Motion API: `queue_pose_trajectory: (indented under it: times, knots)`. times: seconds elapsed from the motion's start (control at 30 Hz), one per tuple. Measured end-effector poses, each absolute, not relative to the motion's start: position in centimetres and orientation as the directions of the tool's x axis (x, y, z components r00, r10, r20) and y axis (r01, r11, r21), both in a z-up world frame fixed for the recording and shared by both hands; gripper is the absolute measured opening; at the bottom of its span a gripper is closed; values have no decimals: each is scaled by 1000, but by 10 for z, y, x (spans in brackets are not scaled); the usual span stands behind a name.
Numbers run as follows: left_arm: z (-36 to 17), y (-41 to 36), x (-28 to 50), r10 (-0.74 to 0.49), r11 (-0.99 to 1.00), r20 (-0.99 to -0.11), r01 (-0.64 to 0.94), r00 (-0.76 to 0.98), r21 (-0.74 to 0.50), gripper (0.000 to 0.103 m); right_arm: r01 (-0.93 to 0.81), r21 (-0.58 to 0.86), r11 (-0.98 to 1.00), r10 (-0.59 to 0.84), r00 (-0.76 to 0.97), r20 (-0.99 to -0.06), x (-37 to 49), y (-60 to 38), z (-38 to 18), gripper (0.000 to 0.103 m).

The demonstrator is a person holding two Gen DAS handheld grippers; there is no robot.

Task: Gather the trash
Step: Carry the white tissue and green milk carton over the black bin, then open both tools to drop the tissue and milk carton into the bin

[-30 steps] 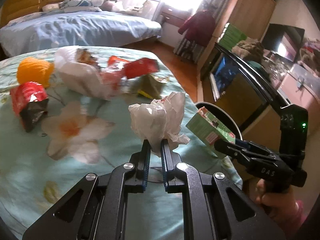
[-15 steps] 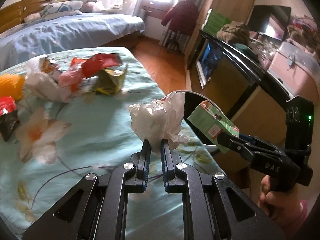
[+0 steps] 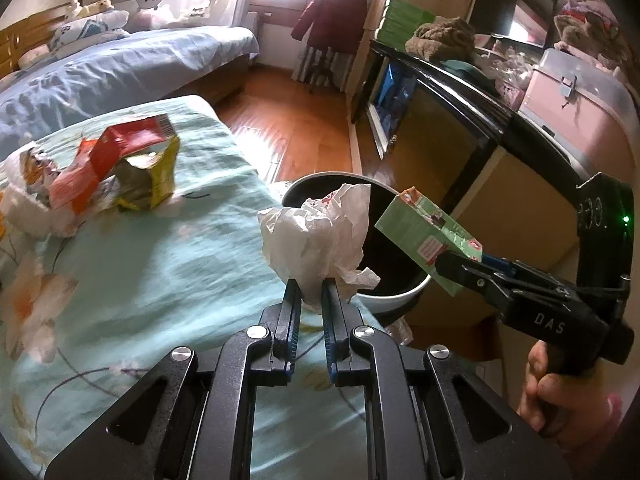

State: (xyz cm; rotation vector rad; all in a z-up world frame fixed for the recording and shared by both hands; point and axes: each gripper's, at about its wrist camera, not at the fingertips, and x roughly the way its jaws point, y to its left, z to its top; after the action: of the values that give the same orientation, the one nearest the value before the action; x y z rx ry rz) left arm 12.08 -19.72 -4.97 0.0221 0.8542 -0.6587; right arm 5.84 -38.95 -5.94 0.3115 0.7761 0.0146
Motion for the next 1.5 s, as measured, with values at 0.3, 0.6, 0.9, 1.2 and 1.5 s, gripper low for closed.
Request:
queue_pose_trajectory:
  times: [0.3,0.6,0.9,1.2,1.5]
  knots:
    - [-49,-214,126,-533,789,-710,573,460,-221,10,124,282,951,110,719,-686,62,-404,-59,54]
    - [-51,-228,132,-525,784,-723,584,448,-208,10,141,280,950,98,716,-692,65,-415,-63,54]
    - [-51,-241,139,-520,779,-732,596,440,-195,10,156,278,948,91,704,-705,72,-426,-69,54]
    - [-57,-252,149,-508,778,-747,600,428,-186,10,163,270,949,85,692,-717,82,-434,-73,54]
    - [-61,-256,157,-512,780,-751,591,416,-205,10,164,268,950,88,681,-727,92,-439,-77,54]
